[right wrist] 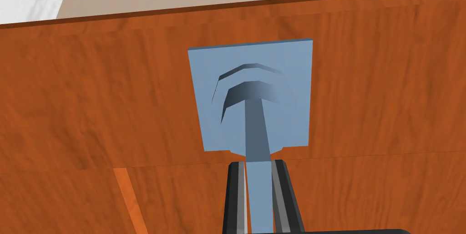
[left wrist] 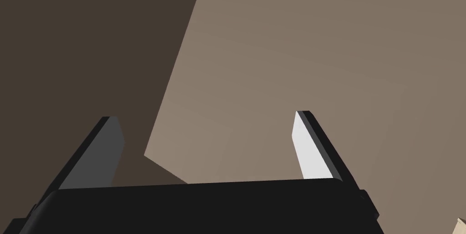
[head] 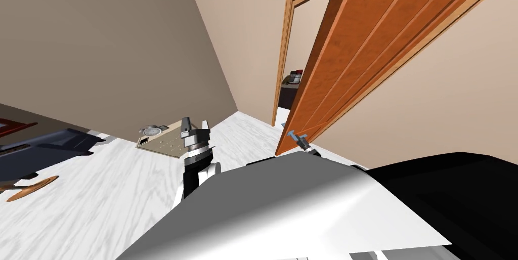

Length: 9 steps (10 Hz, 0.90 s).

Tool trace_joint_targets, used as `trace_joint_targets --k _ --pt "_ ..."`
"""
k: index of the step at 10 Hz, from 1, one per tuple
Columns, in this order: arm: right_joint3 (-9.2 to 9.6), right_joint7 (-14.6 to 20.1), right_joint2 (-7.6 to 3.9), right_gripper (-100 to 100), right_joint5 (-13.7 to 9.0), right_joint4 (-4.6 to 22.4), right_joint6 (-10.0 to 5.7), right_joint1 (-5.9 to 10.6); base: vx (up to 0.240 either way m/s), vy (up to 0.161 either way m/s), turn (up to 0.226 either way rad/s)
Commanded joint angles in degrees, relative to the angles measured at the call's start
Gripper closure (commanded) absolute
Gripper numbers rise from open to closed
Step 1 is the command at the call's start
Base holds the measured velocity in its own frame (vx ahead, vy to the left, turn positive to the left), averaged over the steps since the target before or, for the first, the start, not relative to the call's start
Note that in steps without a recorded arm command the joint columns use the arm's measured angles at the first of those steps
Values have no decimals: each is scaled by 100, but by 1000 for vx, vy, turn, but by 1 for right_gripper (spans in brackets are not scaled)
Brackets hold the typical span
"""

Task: Pull the door open

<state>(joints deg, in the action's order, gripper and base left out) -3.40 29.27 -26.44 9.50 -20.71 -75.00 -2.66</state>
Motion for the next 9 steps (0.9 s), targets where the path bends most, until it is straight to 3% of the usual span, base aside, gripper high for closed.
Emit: trace_joint_targets --k 1,9 --pt "-7 3 -4 100 10 27 -33 -1 -111 -32 142" --pt "-49 21 -28 100 67 192 -235 -10 -192 -81 168"
